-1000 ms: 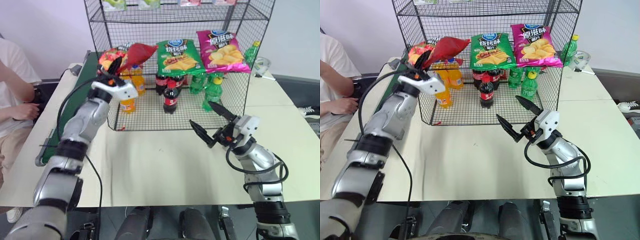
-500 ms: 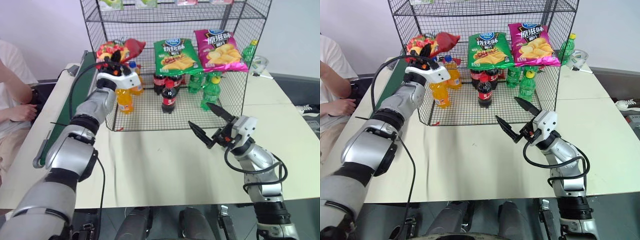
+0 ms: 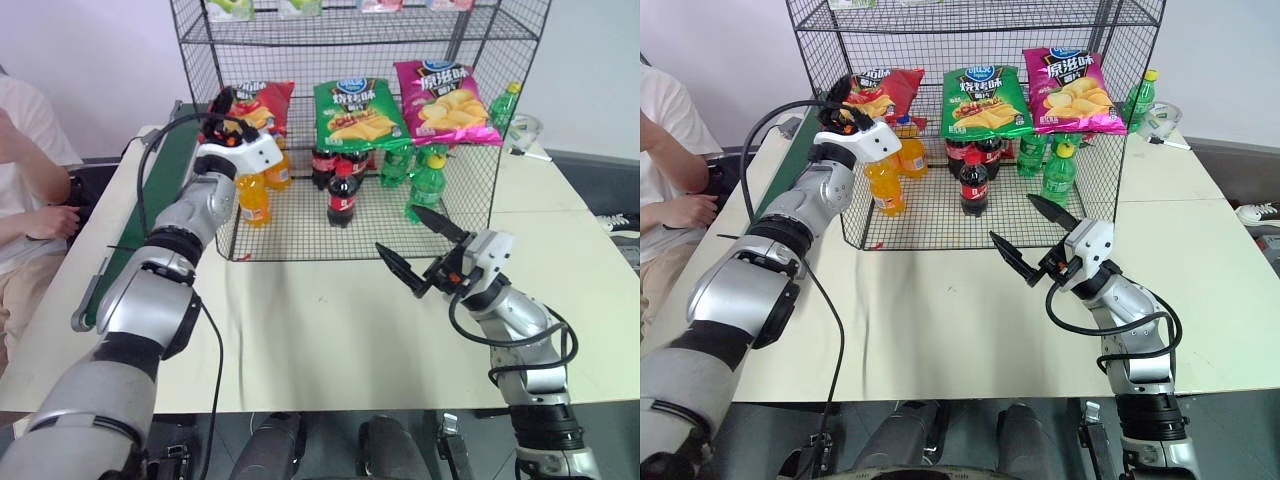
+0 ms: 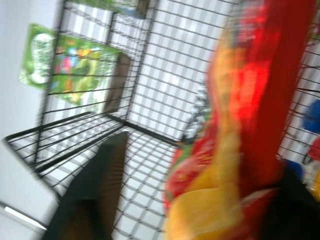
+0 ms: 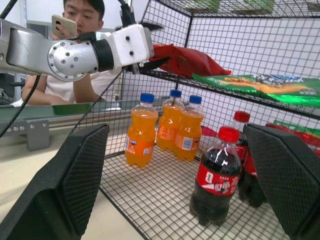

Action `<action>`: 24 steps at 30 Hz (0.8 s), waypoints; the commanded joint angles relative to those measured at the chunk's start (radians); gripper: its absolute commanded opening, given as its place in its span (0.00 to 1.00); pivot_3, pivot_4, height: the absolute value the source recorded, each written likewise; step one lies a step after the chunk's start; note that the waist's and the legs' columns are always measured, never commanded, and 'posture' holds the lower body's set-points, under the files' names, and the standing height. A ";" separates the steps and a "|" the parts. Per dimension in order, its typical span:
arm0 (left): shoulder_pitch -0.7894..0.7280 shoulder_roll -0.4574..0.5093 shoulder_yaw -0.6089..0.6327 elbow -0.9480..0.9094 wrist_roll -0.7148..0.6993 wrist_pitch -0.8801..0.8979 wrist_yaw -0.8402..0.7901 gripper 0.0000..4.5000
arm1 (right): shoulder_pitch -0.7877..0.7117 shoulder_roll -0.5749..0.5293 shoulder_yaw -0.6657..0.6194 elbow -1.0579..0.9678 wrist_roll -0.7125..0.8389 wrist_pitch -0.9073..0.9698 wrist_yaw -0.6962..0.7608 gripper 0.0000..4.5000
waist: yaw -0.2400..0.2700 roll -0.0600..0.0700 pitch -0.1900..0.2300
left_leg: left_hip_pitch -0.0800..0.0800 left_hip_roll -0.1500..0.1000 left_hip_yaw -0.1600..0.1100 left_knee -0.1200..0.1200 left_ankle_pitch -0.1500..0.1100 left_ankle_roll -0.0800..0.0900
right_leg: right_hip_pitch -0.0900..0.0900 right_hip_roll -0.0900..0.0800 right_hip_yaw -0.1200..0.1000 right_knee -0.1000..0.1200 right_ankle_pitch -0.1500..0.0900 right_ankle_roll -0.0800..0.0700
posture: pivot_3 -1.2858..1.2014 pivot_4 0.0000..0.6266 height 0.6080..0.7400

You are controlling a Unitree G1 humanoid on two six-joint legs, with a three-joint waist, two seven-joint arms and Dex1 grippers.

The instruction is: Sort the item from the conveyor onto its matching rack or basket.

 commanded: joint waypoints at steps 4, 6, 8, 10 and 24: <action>0.144 0.069 0.011 -0.248 -0.042 -0.026 -0.097 0.99 | -0.011 -0.010 -0.011 -0.022 0.015 -0.006 0.008 1.00 | -0.006 0.000 0.000 | 0.000 0.000 0.000 0.000 0.000 0.000 | -0.001 0.000 0.000 0.000 0.000 0.000 | 0.52 0.24 1.00; 0.219 0.094 0.037 -0.371 -0.062 -0.007 -0.133 0.99 | -0.012 -0.008 -0.010 -0.017 0.014 -0.008 0.010 1.00 | -0.008 0.001 0.000 | 0.000 0.000 0.000 0.000 0.000 0.000 | -0.001 0.000 0.001 0.001 0.000 0.000 | 0.52 0.24 1.00; 0.291 0.117 0.062 -0.497 -0.084 0.014 -0.174 0.99 | -0.016 -0.007 -0.010 -0.012 0.015 -0.008 0.013 1.00 | -0.009 0.001 -0.001 | 0.000 0.000 0.000 0.000 0.000 0.000 | -0.001 0.000 0.001 0.001 0.000 0.000 | 0.52 0.24 1.00; 0.360 0.136 0.093 -0.630 -0.116 0.028 -0.226 0.99 | -0.019 -0.006 -0.010 -0.005 0.014 -0.009 0.016 1.00 | -0.008 0.001 -0.001 | 0.000 0.000 0.000 0.000 0.000 0.000 | -0.001 0.000 0.001 0.001 0.000 0.000 | 0.52 0.24 1.00; 1.013 0.209 0.555 -1.442 -1.380 0.486 -0.993 0.99 | 0.008 -0.088 -0.073 -0.016 0.049 -0.001 0.071 1.00 | -0.030 0.003 -0.001 | -0.001 0.003 -0.001 -0.002 0.000 0.000 | -0.002 -0.002 0.002 0.000 0.000 -0.002 | 0.52 0.24 1.00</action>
